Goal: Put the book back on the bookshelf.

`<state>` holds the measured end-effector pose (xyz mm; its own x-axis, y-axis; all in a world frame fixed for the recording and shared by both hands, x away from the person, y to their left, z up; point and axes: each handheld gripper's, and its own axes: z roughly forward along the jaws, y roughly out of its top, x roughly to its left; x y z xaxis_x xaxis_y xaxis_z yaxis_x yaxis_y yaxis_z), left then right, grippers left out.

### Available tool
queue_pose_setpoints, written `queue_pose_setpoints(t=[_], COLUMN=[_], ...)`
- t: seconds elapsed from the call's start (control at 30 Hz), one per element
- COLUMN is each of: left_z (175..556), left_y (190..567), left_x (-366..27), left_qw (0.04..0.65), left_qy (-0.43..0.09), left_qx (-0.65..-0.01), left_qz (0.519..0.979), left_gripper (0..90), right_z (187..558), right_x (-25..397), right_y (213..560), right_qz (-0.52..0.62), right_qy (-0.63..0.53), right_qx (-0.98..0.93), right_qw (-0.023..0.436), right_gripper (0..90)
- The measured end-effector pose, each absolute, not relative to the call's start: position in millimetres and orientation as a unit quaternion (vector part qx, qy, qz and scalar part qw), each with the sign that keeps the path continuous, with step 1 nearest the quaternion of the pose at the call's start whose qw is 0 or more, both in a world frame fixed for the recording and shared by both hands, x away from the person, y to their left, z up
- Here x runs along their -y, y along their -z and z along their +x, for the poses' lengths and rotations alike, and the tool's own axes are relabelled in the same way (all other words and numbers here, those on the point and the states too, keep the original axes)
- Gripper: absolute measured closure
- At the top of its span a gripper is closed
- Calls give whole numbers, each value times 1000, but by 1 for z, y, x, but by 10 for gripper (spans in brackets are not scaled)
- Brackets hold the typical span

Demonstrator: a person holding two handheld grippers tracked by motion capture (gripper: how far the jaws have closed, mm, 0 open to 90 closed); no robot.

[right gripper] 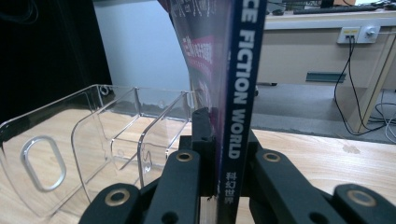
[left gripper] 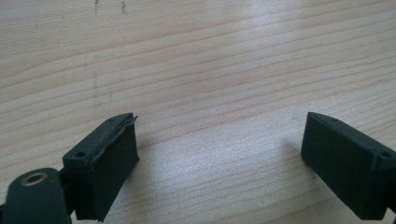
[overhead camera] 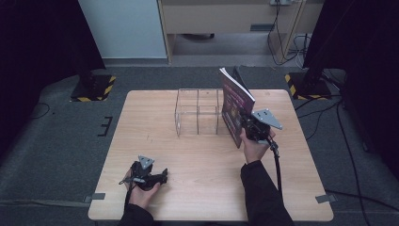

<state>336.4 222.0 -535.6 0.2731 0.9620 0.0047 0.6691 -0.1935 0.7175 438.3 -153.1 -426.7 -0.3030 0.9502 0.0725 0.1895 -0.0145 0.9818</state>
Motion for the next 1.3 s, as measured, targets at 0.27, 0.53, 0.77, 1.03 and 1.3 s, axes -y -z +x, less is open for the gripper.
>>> queue_pose_setpoints(t=[0.27, 0.53, 0.77, 1.03, 1.3], left_z=[336, 336, 336, 336, 336], left_y=[536, 536, 536, 536, 536], left_x=[-222, -222, -222, -222, -222], left_qw=[310, 310, 310, 310, 310], left_qy=[-236, -236, -236, -236, -236], left_qx=[-554, -554, -554, -554, -554], left_qz=[735, 735, 735, 736, 736], left_gripper=[97, 97, 97, 97, 97], right_z=[443, 446, 445, 445, 442], right_x=[150, 147, 148, 152, 156], right_y=[430, 436, 436, 432, 422], right_qz=[479, 486, 487, 489, 487], right_qy=[-536, -533, -531, -536, -538], right_qx=[-592, -586, -589, -589, -588], right_qw=[364, 368, 366, 356, 359], right_gripper=[844, 843, 839, 804, 787])
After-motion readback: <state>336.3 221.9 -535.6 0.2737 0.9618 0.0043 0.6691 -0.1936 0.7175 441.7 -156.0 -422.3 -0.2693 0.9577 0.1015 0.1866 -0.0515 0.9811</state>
